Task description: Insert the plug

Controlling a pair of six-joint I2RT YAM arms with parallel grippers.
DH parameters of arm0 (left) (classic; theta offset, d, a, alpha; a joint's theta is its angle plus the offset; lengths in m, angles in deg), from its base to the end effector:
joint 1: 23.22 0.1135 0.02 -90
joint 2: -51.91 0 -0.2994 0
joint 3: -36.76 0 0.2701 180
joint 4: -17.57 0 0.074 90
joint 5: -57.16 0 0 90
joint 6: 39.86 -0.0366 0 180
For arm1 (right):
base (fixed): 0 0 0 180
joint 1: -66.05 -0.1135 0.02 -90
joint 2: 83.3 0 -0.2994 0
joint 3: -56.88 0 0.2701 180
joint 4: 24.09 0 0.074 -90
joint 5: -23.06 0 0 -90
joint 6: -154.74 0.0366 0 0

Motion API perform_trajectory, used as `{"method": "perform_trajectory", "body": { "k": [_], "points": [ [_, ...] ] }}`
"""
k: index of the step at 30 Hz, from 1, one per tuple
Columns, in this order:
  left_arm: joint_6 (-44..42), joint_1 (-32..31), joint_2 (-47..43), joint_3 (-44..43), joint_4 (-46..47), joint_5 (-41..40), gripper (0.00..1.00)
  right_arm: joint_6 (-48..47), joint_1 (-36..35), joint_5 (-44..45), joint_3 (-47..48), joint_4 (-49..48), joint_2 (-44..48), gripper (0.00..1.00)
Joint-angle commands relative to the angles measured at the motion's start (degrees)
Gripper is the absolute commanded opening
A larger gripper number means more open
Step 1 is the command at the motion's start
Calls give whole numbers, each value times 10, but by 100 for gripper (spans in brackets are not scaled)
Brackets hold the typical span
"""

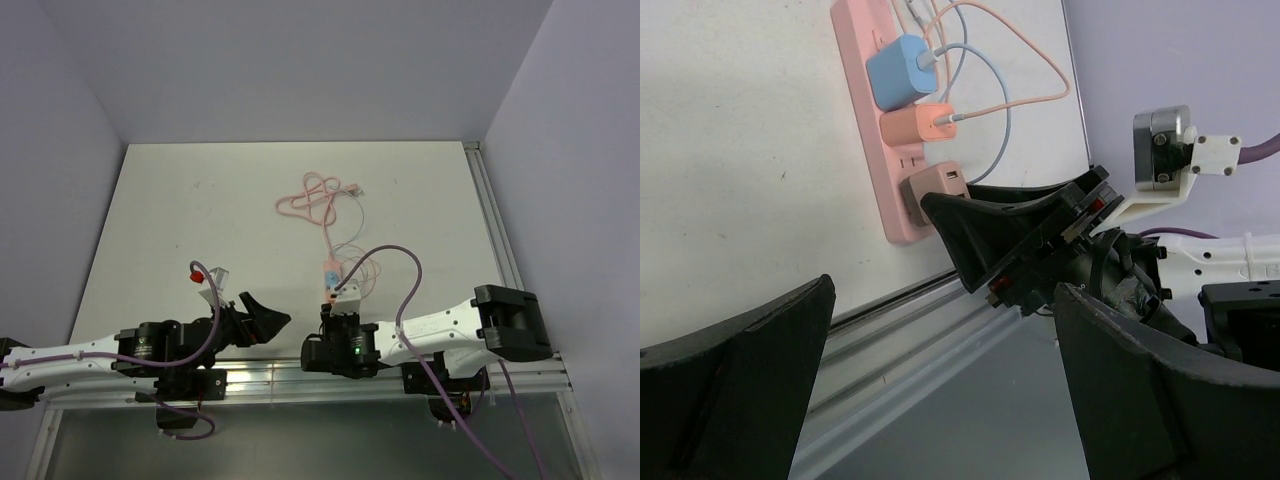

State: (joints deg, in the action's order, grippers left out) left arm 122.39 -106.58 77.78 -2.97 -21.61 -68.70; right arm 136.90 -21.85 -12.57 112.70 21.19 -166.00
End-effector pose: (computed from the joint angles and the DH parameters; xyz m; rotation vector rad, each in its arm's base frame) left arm 0.0336 -0.1033 0.2645 -0.2218 2.1019 -1.1399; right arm 0.0390 0.2508 0.1976 -0.1230 2.1585 0.1415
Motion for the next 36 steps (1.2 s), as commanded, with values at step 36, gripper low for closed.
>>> {"method": "perform_trajectory", "body": {
  "k": [36],
  "points": [
    [17, -3, 8, -5, 17, 16, 95, 68, -60, -186, -48, -100, -174, 0]
  ]
}}
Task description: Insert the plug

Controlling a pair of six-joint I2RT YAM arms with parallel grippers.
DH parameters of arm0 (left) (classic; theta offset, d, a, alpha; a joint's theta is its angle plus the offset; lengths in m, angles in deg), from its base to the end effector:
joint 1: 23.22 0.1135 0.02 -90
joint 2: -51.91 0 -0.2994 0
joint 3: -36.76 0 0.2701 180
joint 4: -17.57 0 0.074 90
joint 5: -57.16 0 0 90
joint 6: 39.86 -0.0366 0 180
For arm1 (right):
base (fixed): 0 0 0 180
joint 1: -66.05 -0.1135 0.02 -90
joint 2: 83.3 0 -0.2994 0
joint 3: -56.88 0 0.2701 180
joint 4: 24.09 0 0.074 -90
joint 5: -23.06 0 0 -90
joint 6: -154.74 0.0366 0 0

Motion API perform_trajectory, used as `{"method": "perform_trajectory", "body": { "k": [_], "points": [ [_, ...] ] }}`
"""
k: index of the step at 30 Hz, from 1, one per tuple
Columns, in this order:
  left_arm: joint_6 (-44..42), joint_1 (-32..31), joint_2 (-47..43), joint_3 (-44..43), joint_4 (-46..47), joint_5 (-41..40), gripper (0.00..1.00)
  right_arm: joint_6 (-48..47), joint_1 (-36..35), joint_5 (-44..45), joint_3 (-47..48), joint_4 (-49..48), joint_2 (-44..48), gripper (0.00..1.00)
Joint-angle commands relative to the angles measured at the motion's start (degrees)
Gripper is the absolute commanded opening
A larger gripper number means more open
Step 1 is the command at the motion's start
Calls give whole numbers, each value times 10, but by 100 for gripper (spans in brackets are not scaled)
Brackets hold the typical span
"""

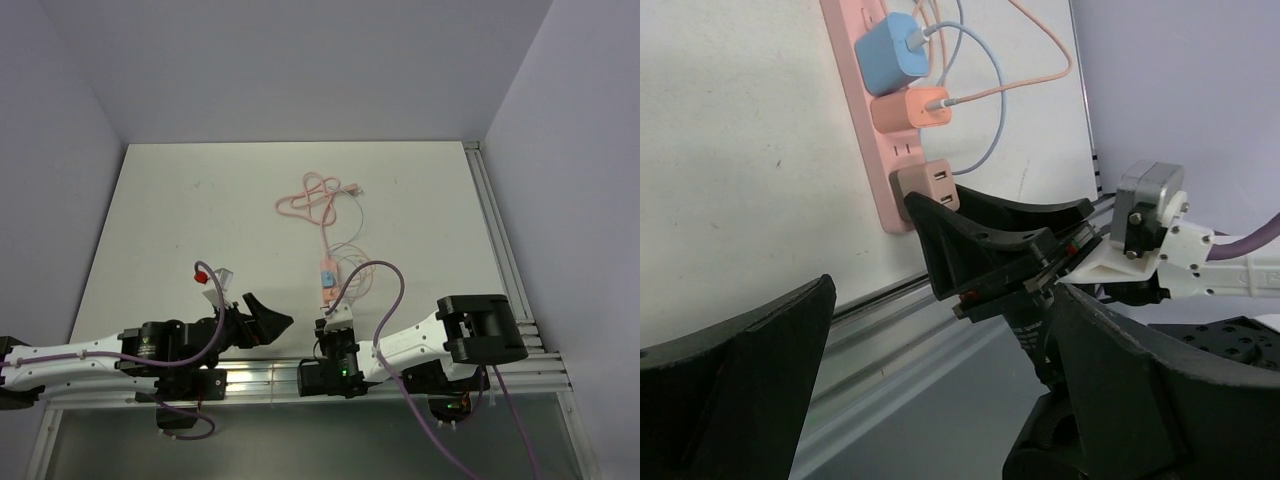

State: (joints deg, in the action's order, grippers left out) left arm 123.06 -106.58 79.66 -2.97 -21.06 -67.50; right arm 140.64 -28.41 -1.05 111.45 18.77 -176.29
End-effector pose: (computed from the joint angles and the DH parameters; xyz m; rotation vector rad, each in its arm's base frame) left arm 0.0337 -0.1091 0.2623 -0.2119 2.1314 -1.1351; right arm 0.0130 0.2625 0.1567 -0.2232 1.9741 0.0427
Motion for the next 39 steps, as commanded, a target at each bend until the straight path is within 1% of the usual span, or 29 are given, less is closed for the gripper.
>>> {"method": "perform_trajectory", "body": {
  "k": [1, 7, 12, 18, 19, 22, 23, 24, 25, 26, 27, 29, 32, 35, 39],
  "points": [
    [12, -3, -15, -4, 10, 4, 95, 33, 6, -301, -41, -77, -69, 0],
    [17, -3, -27, 5, 11, 6, 95, 36, 8, -298, -49, -81, -54, 0],
    [16, -3, -23, 7, 15, 7, 95, 43, 9, -268, -41, -48, -42, 0],
    [15, -3, -11, 5, 16, 8, 95, 30, 23, -243, -26, -6, -23, 1],
    [15, -3, -11, 5, 18, 7, 96, 20, 23, -240, -26, -7, -18, 3],
    [14, -3, -8, 7, 22, 7, 96, -1, 23, -232, -29, -20, -1, 32],
    [14, -3, -8, 8, 26, 7, 96, -9, 23, -230, -30, -26, 11, 39],
    [13, -3, -7, 9, 28, 7, 96, -15, 23, -226, -31, -28, 19, 52],
    [13, -3, -5, 10, 29, 7, 96, -28, 23, -221, -32, -29, 38, 60],
    [13, -3, -4, 10, 29, 7, 96, -36, 25, -219, -32, -36, 49, 72],
    [13, -3, -1, 10, 30, 7, 96, -44, 25, -217, -32, -41, 61, 78],
    [13, -3, 2, 8, 29, 6, 96, -64, 26, -209, -28, -32, 95, 87],
    [13, -3, 7, 5, 27, 6, 96, -73, 26, -192, -10, 0, 134, 92],
    [13, -3, 8, 6, 29, 6, 96, -94, 25, -190, -7, 6, 178, 93],
    [12, -3, 7, 9, 33, 7, 96, -113, 24, -193, -27, 1, 254, 93]
  ]
}}
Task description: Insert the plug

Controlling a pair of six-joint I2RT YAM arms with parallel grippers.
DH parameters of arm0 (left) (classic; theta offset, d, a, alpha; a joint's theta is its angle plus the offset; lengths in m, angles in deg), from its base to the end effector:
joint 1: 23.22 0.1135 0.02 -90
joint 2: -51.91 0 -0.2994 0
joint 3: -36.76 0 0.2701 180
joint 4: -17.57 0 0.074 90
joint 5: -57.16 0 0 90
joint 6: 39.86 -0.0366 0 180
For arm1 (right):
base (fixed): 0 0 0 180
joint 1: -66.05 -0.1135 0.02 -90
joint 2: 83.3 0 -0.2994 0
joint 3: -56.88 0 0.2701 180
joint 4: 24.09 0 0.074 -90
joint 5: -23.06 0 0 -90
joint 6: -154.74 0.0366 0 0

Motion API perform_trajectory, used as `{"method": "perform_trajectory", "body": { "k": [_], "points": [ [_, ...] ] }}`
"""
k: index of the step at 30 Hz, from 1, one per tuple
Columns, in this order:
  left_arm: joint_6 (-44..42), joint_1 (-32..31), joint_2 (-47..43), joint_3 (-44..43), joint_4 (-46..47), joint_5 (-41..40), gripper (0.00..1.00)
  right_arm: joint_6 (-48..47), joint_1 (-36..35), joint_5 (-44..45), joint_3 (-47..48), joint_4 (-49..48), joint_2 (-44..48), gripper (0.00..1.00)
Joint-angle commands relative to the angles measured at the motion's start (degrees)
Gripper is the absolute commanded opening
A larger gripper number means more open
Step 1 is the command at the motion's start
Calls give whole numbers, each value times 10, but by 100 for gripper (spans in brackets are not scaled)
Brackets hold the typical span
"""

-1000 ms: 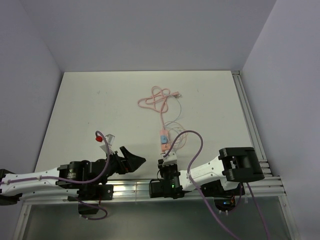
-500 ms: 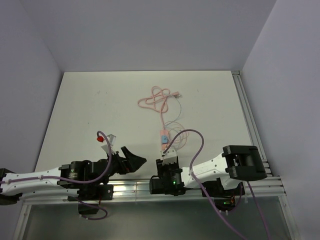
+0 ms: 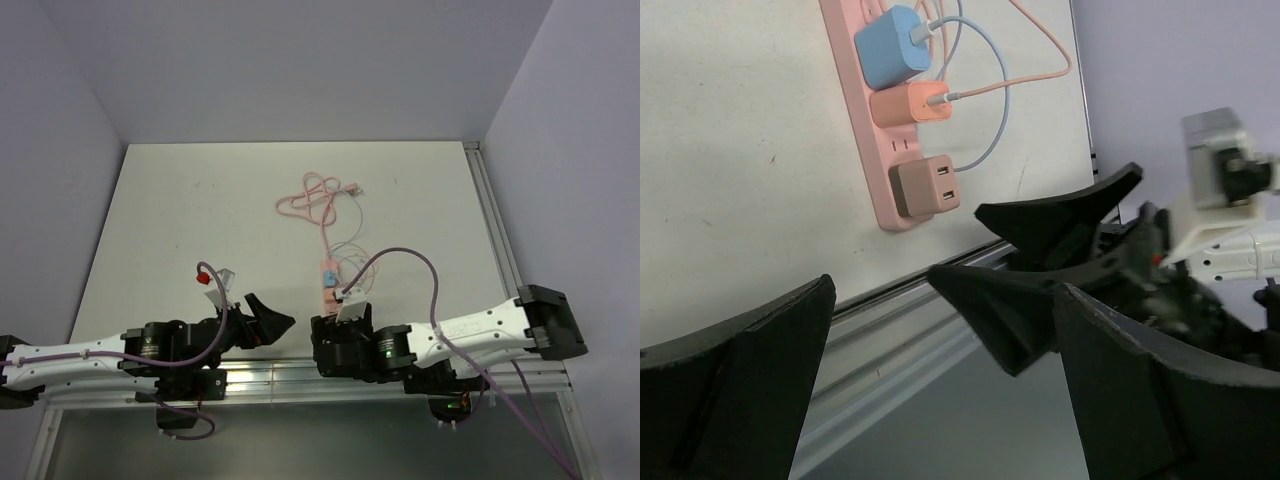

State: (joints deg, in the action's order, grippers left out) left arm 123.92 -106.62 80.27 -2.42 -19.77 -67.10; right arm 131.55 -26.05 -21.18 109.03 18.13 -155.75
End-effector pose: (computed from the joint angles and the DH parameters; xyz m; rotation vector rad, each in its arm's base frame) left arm 0.0337 -0.1120 0.2599 -0.2240 2.1366 -1.1509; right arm 0.0178 0.2298 0.2170 -0.2663 2.2484 0.3674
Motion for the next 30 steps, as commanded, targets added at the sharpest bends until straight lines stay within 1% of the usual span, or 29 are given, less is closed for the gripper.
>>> {"method": "perform_trajectory", "body": {
  "k": [1, 5, 6, 7, 9, 11, 13, 15, 17, 18, 19, 20, 21, 22, 23, 25, 28, 30],
  "points": [
    [5, -3, 1, 5, 19, 3, 96, -24, 1, 8, -9, 4, 83, 93],
    [3, -3, -1, 8, 23, 2, 96, -28, 1, 13, -44, 1, 171, 93],
    [3, -2, -1, 9, 25, 2, 96, -13, 2, 20, -60, 6, 186, 95],
    [3, -3, -1, 9, 26, 3, 96, 2, 2, 41, -67, 26, 215, 100],
    [1, -3, -1, 12, 34, 5, 97, 40, 2, 62, -91, 42, 240, 100],
    [0, -3, 1, 14, 39, 9, 97, 60, 3, 80, -106, 58, 267, 100],
    [-2, -3, 6, 17, 49, 9, 98, 36, 7, 68, -123, 48, 291, 100],
    [-9, -2, 20, 12, 59, 4, 100, 22, 25, 29, -122, 49, 303, 100],
    [-21, 6, 34, 3, 53, -3, 100, 19, 47, -10, -122, 50, 317, 100],
    [-26, 13, 50, -8, 47, -1, 99, 9, 73, -26, -126, 47, 320, 100],
    [-32, 36, 59, -12, 51, 11, 99, 8, 88, -36, -128, 48, 329, 100],
    [-60, 53, 77, -14, 60, 61, 99, 10, 101, -50, -130, 51, 334, 100],
    [-78, 107, 86, -13, 78, 107, 100, 14, 121, -55, -131, 54, 343, 100],
    [-92, 140, 97, -11, 110, 150, 99, 17, 127, -57, -132, 64, 349, 100],
    [-109, 172, 116, -8, 125, 225, 99, 18, 132, -58, -133, 67, 355, 100],
    [-120, 245, 131, 2, 156, 263, 99, 26, 139, -61, -131, 84, 372, 100],
    [-125, 272, 151, 9, 180, 284, 99, 52, 147, -59, -126, 114, 392, 100],
    [-130, 278, 162, 7, 197, 292, 100, 69, 148, -59, -128, 124, 402, 100]
  ]
}}
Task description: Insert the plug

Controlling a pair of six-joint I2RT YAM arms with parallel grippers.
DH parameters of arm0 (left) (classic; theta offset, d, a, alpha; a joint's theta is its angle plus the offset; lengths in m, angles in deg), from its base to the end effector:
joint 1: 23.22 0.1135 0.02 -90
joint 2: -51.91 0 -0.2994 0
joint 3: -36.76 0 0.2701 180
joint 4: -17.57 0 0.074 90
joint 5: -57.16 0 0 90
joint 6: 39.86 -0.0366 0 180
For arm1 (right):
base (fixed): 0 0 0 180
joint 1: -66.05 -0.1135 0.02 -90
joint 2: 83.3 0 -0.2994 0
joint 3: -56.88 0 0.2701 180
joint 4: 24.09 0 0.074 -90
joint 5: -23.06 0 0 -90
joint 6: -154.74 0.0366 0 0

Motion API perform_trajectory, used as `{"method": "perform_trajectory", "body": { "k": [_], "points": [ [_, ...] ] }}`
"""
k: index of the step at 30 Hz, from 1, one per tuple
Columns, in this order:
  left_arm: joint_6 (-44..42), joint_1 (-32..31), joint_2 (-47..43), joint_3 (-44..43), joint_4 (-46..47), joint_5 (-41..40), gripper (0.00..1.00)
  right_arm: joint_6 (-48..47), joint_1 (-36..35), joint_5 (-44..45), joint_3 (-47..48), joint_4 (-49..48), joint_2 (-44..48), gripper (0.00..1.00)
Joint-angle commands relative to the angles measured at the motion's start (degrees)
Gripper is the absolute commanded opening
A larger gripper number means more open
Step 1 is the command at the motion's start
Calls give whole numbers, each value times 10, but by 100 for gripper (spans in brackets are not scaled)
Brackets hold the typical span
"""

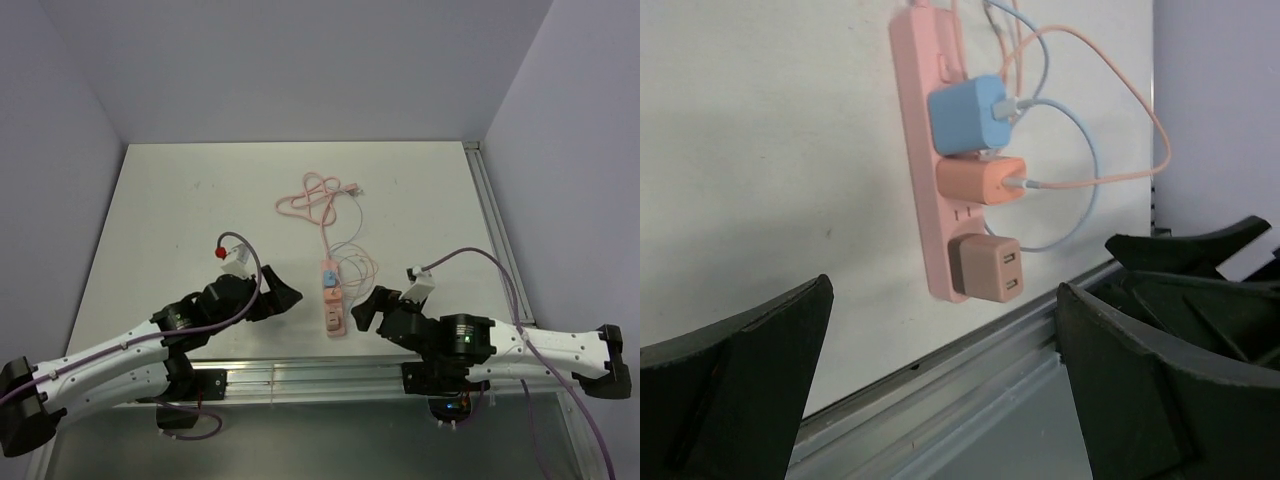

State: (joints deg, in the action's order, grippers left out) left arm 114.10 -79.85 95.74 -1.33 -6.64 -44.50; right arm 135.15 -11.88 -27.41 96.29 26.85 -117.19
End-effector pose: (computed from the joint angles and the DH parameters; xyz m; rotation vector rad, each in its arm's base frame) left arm 0.0985 -0.1362 0.2390 -0.2776 2.2473 -1.0203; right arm 0.0462 0.1047 0.2336 0.1795 2.2210 0.6533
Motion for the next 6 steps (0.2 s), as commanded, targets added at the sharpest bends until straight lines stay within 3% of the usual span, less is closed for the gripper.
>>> {"method": "perform_trajectory", "body": {
  "k": [1, 4, 6],
  "points": [
    [-36, 17, 11, -6, 67, 70, 99, 37, 7, 3, -4, 41, 25, 100],
    [-39, 28, 20, -8, 79, 87, 99, 27, 8, -13, -27, 8, 42, 100],
    [-41, 40, 10, 12, 135, 111, 100, -20, 8, -19, -41, -22, 49, 100]
  ]
}}
